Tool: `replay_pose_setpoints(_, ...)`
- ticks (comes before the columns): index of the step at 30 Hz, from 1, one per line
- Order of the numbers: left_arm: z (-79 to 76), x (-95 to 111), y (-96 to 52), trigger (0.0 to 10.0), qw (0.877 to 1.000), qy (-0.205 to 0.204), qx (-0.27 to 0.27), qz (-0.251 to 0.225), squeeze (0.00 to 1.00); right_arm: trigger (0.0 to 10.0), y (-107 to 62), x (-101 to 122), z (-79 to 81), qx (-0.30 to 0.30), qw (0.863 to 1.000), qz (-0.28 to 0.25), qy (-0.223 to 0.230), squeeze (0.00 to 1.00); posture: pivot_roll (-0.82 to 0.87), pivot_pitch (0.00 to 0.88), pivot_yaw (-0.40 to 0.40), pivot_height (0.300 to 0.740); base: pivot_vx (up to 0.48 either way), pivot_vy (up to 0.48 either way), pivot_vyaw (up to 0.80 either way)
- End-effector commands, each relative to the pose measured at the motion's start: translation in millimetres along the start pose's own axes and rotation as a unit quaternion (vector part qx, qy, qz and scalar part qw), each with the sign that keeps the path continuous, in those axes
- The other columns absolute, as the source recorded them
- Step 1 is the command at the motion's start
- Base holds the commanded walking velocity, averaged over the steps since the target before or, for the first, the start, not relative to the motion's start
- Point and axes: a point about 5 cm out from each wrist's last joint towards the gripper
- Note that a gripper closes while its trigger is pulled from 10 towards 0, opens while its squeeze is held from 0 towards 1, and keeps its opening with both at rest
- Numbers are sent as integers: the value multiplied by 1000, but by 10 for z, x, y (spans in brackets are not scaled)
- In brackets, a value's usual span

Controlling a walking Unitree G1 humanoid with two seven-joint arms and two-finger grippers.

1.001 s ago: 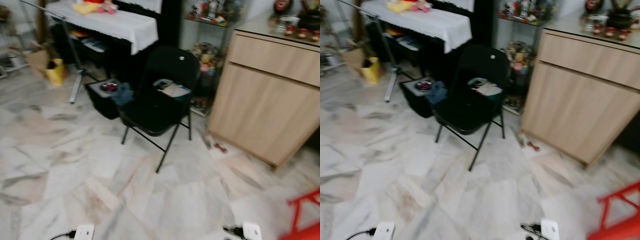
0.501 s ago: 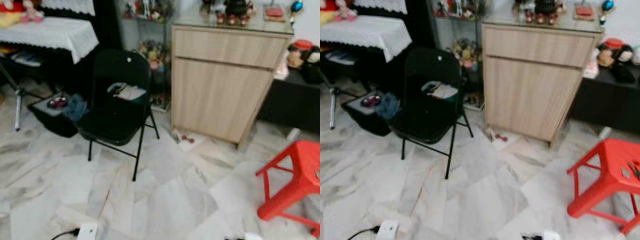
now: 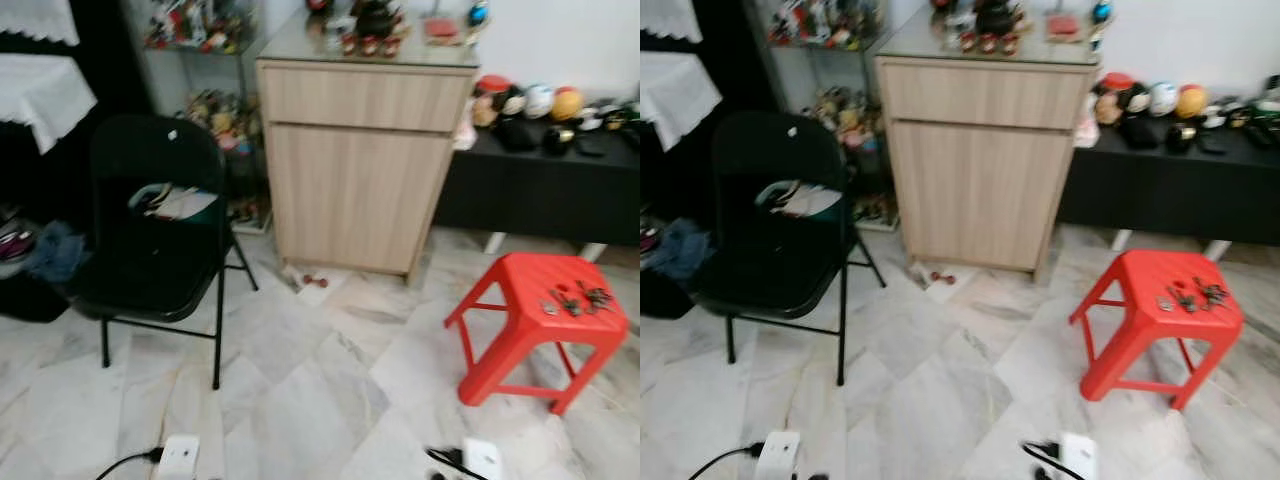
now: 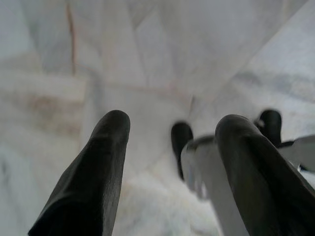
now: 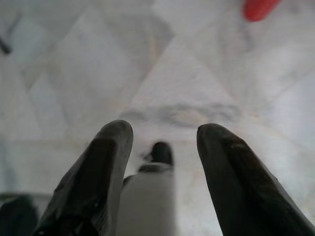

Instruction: Hang keys on a hook

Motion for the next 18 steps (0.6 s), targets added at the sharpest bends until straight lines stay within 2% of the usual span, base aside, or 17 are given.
replay_pose_setpoints(1, 9, -76, -11, 10000, 1000, 11, 2, 19, 0, 10000, -29, -10, -153, -21, 1000, -1, 5, 0, 20, 23, 17, 740, 0, -307, 0)
replay_pose_setpoints(3, 7, -75, -10, 10000, 1000, 12, 2, 19, 0, 10000, -40, -7, -205, -23, 1000, -2, 6, 0, 19, 24, 17, 740, 0, -311, 0)
replay_pose_setpoints(4, -2, -70, -8, 10000, 1000, 12, 2, 19, 0, 10000, -70, -3, -330, -28, 1000, -4, 3, 0, 20, 27, 17, 740, 0, -307, 0)
replay_pose_setpoints(8, -52, -38, 7, 10000, 1000, 11, 0, 16, 0, 10000, -153, 32, -621, -42, 999, -11, 3, 0, 22, 34, 17, 740, 0, -307, 0)
replay_pose_setpoints(10, -73, -28, 13, 10000, 1000, 11, -1, 15, 0, 10000, -168, 27, -663, -46, 999, -12, 8, 0, 22, 35, 17, 740, 0, -306, 0)
replay_pose_setpoints(12, -84, -23, 15, 10000, 1000, 11, -2, 14, 0, 10000, -159, 18, -626, -43, 999, -15, 6, 0, 23, 34, 17, 740, 0, -304, -450)
replay_pose_setpoints(14, -98, -13, 19, 10000, 1000, 11, -2, 13, 0, 10000, -95, -25, -391, -31, 999, -10, 5, 0, 22, 35, 18, 740, 0, -306, -788)
replay_pose_setpoints(18, -105, -7, 22, 10000, 1000, 10, -2, 12, 0, 10000, -72, -62, -275, -25, 1000, -6, 4, 0, 25, 35, 16, 740, 0, -306, -788)
Point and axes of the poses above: a point about 5 cm out from each wrist's last joint towards the gripper, its own y axis pointing out of the wrist towards the gripper, its own x axis along the axis of the wrist's last joint, z = x × y
